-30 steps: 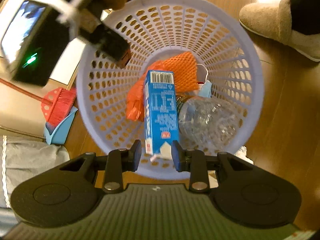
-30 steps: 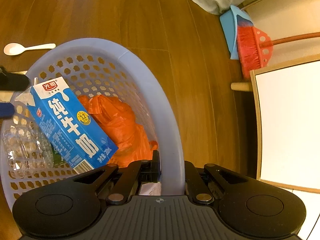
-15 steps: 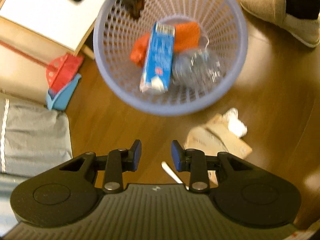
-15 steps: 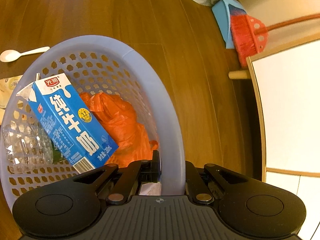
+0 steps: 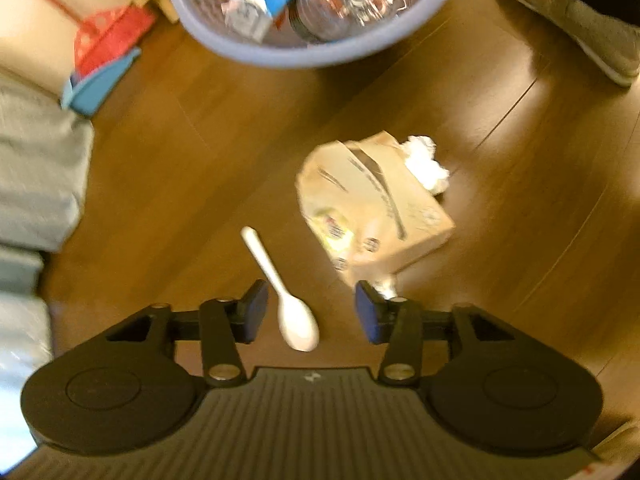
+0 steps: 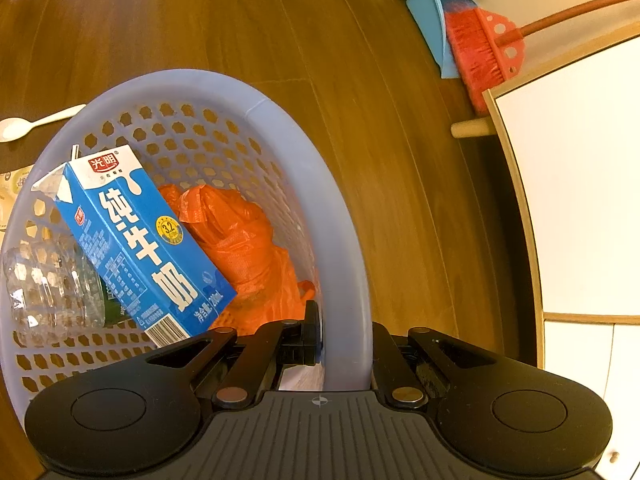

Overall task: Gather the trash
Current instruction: 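Lower the left gripper to the white plastic fork and close on it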

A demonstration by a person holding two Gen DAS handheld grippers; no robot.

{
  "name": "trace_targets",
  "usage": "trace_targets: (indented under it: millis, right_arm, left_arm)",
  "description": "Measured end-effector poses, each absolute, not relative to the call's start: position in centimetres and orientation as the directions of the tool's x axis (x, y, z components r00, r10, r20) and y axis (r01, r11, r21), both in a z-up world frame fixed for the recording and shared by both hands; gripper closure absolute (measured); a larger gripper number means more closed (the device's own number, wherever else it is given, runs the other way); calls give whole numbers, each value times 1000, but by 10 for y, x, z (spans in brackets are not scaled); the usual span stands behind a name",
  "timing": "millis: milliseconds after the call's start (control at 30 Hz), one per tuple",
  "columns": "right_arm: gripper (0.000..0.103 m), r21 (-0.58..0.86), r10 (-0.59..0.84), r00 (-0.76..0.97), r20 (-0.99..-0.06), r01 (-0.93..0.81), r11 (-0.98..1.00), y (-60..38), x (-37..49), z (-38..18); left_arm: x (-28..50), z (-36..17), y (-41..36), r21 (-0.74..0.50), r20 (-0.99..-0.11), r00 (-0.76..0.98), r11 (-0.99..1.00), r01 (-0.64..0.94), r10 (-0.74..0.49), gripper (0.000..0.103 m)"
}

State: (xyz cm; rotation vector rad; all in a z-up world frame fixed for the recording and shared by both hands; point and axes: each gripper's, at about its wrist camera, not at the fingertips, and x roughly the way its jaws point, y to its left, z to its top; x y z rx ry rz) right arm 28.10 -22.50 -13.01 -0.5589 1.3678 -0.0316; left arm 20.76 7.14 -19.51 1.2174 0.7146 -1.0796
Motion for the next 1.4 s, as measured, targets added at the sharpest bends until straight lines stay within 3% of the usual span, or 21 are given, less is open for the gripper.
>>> trace_targets:
  millis: [333,733,900,1267,1333,1400]
  right_arm:
    - [103,-388,-332,225,-916,-290,875,-228,282,-130]
    - [103,-366,-315,224,-922,-250,896,-234,288,-128]
    - [103,-365,-313,221,-924,-253,896,-233,292,-130]
    - [103,-327,-282,199,-939,-250,911,-234,299,-137]
    - [103,-329,-284,199,-938,-256,909,-233,301,-138]
    - [103,-330,-284,202,-937,-259,908,-234,303,-139]
  left_arm:
    - [210,-240,109,225,-934,265,181,957,-238,52]
    - [212,-281,114,177,-950,221,205,963,-218,54]
    - [214,-288,103,164,-949,211,207,965,-234,60]
    - [235,-300,78,127,-941,206,282,951,-270,64]
    - [237,-301,75,129,-940,208,285,950,-269,70]
    - [239,-301,73,122,-942,202,289,950,-268,84]
